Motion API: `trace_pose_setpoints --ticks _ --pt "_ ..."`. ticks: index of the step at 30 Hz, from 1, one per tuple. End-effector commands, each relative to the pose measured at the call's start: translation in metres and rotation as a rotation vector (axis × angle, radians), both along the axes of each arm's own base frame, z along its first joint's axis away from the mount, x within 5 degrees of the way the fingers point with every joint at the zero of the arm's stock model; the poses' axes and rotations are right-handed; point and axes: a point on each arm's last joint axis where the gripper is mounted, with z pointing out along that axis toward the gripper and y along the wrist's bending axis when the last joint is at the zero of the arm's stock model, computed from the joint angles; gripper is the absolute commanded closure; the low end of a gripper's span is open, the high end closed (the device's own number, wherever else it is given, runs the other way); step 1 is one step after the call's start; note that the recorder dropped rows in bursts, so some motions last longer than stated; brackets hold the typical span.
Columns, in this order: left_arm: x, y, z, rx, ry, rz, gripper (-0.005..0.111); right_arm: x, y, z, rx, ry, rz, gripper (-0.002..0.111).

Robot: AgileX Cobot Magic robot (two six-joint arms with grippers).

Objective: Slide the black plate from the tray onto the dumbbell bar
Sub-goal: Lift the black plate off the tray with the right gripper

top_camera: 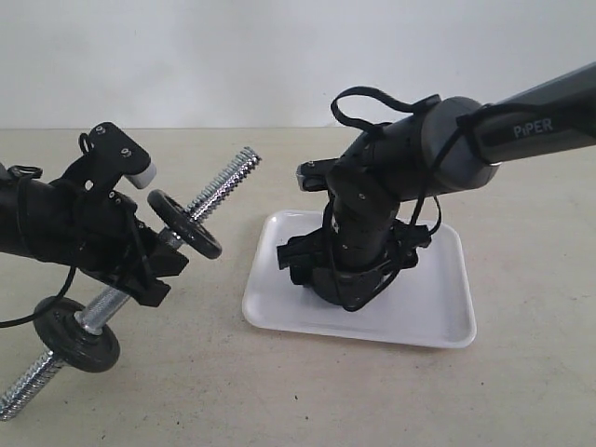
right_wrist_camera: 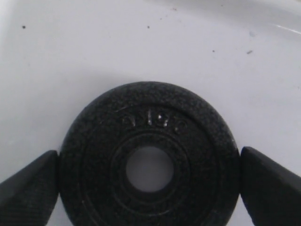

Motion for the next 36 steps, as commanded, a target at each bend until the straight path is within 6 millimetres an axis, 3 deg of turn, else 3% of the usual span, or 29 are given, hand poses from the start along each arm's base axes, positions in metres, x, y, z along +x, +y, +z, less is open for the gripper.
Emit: trace_pose_setpoints --ticks 1,13,26,36 --pt "0.0 0.0 0.017 -0.045 -0.047 0.039 0.102 -0.003 -0.005 0.023 -0.019 -0.03 0.042 0.108" --pt "-0.003 -0.003 0.016 -0.064 -0.027 0.013 0.102 -0.007 -0.009 0.059 -0.009 -0.096 0.089 0.108" --pt "-0.004 -0.004 0.016 -0.075 -0.016 -0.001 0.102 0.008 -0.04 0.066 0.072 -0.035 0.081 0.108" --pt "-0.004 -0.004 0.016 -0.074 -0.016 -0.003 0.102 0.013 -0.041 0.068 0.21 -0.024 0.15 0.108"
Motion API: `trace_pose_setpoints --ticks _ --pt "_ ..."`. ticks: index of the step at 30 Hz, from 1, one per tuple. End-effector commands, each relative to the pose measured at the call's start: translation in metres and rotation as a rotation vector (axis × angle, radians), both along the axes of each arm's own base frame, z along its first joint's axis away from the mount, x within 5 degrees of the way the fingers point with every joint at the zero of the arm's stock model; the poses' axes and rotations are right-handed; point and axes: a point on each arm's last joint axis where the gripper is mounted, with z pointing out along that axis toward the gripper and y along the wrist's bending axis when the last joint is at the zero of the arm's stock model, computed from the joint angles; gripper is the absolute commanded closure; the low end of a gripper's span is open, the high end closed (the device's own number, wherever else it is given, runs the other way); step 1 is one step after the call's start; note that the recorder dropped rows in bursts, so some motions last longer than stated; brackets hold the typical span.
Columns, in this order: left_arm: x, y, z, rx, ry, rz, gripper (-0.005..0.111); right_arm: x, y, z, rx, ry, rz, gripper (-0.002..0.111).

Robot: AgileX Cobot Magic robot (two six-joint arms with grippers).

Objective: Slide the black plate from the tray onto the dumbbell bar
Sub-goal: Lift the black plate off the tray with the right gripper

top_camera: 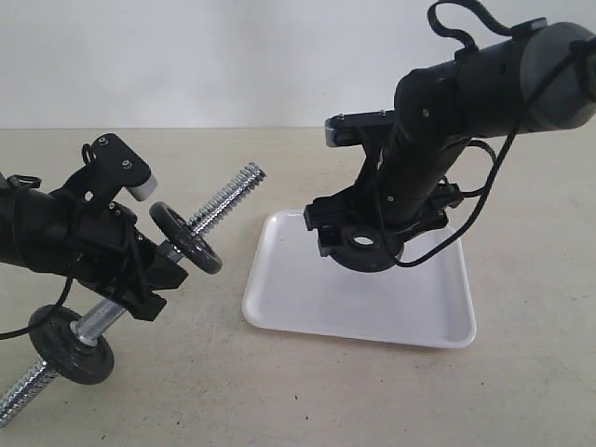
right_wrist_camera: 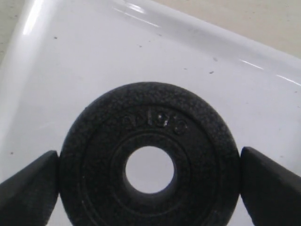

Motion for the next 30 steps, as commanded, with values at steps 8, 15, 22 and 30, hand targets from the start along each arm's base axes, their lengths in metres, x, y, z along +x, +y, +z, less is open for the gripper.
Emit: trace_pose_setpoints --ticks 8,15,22,30 --pt "0.002 -0.003 0.021 -0.077 -0.039 0.034 0.102 0.02 -0.031 0.019 0.276 0.012 0.006 0.108" --pt "0.002 -0.004 0.021 -0.079 -0.036 0.029 0.102 0.025 -0.049 0.021 0.335 0.034 0.029 0.108" --pt "0.0 -0.005 0.021 -0.081 -0.034 -0.002 0.102 0.029 -0.063 0.032 0.53 0.048 0.085 0.108" --pt "-0.001 -0.006 0.021 -0.086 -0.028 -0.024 0.102 0.027 -0.08 0.037 0.622 0.077 0.156 0.108"
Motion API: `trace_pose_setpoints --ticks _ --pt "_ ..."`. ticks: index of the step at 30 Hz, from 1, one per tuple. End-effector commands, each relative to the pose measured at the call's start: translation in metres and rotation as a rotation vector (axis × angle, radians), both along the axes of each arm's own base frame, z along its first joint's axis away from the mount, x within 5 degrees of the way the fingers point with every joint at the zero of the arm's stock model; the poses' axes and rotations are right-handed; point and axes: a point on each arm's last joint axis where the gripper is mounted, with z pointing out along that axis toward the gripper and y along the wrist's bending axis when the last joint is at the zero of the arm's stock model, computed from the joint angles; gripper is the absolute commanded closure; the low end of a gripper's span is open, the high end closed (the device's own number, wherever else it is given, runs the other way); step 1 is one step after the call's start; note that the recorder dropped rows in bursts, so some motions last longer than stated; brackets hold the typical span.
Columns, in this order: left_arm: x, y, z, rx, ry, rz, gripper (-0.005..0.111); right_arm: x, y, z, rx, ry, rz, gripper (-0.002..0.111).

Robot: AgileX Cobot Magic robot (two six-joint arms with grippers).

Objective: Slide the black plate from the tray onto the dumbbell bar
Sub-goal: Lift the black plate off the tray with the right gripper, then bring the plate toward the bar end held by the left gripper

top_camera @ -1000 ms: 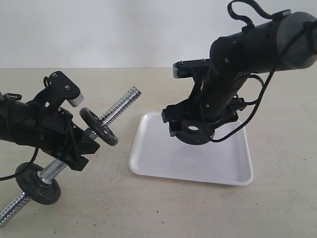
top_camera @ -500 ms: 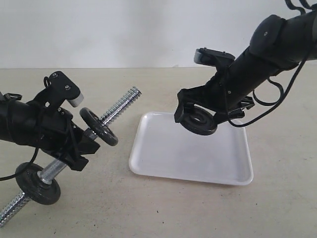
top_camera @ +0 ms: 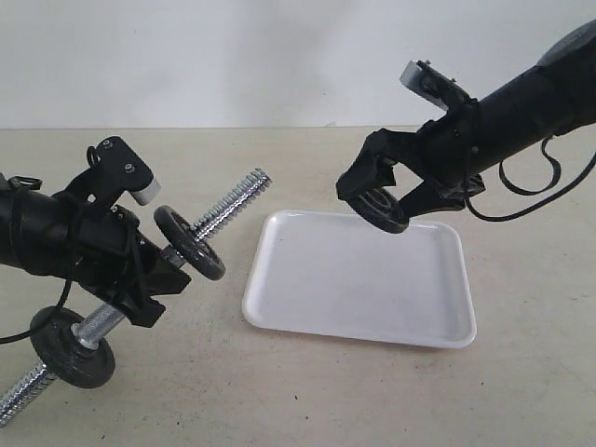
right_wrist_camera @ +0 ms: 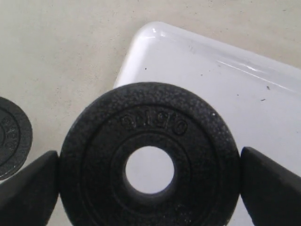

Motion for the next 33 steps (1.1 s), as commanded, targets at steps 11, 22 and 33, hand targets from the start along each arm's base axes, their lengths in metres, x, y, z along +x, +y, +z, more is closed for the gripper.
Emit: trace_pose_setpoints --ticks 11,22,33 --pt "-0.003 -0.008 0.021 -0.089 -0.033 -0.067 0.102 -0.009 0.007 0.033 0.285 -0.057 0.146 0.108" --pt "-0.009 -0.013 0.022 -0.127 0.0 -0.143 0.102 -0.015 0.011 0.04 0.384 -0.018 0.185 0.108" --pt "-0.015 -0.018 0.022 -0.209 -0.026 -0.197 0.102 -0.016 0.011 0.041 0.396 -0.009 0.193 0.108"
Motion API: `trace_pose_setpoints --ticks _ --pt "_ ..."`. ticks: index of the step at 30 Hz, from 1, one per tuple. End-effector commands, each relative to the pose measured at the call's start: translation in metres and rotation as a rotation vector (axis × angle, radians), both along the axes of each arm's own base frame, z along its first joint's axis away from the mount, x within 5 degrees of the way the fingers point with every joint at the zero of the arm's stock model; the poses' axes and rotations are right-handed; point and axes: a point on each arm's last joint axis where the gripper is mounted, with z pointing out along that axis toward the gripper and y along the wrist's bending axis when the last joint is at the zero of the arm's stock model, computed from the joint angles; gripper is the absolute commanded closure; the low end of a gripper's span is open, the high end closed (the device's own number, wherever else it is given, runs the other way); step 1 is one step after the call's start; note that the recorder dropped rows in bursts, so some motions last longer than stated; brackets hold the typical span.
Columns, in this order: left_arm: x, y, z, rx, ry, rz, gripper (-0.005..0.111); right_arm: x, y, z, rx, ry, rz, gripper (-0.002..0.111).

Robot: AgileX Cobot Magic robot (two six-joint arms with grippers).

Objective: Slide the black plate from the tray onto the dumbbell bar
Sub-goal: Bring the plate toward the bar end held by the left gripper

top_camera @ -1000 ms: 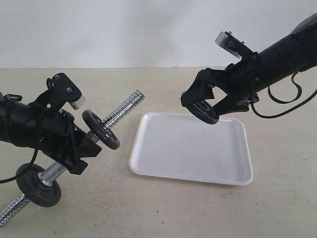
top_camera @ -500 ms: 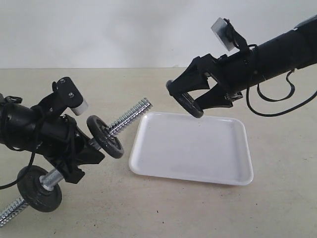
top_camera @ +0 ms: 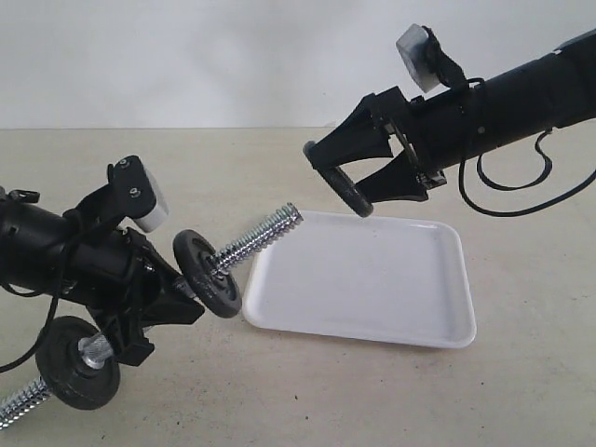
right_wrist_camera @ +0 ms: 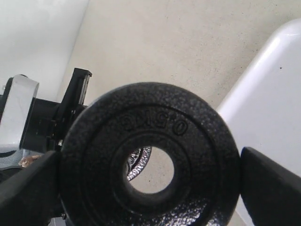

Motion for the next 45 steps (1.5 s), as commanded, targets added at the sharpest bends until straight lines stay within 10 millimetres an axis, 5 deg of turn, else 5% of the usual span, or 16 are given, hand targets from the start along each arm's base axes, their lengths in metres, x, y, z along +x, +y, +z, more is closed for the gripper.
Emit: trace_pose_setpoints --ticks 1,12,20,45 --pt "0.001 -0.01 0.026 -0.186 -0.013 0.035 0.102 -0.002 0.0 0.016 0.074 -0.017 -0.004 0.108" --pt "0.003 -0.013 0.03 -0.234 -0.048 0.038 0.102 -0.006 0.013 0.018 0.093 -0.004 0.015 0.108" --pt "0.007 -0.014 0.012 -0.215 0.012 0.045 0.102 -0.005 0.013 0.019 0.111 0.032 -0.01 0.108" --pt "0.011 -0.019 0.02 -0.313 -0.038 0.055 0.102 -0.011 0.026 0.019 0.11 0.023 0.033 0.108"
